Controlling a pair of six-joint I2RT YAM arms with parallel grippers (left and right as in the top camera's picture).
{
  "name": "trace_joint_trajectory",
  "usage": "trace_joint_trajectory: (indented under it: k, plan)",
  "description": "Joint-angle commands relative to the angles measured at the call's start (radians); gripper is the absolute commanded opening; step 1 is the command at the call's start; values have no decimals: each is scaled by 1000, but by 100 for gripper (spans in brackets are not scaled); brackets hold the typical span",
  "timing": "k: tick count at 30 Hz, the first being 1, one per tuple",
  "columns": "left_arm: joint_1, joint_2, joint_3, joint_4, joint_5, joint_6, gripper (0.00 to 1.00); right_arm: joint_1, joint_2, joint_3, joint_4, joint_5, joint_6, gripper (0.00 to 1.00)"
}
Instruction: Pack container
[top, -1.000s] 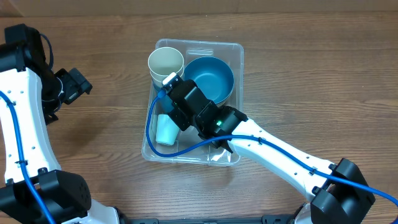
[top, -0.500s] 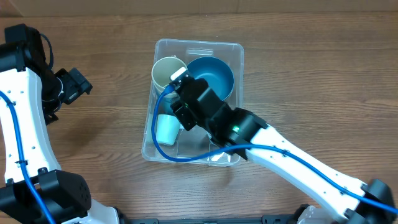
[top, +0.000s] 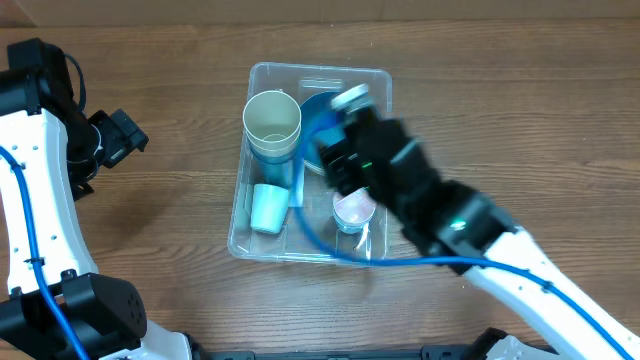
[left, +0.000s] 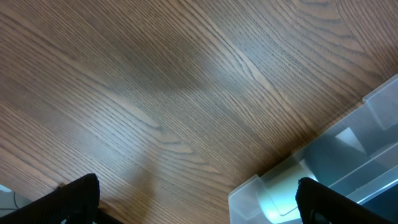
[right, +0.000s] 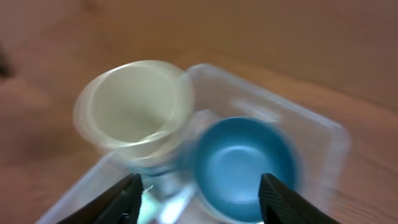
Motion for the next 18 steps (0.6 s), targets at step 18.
trace_joint_trajectory:
  k: [18]
  plan:
    - [4,7,17,2,3,22,100,-782,38,20,-126,-207,288,100]
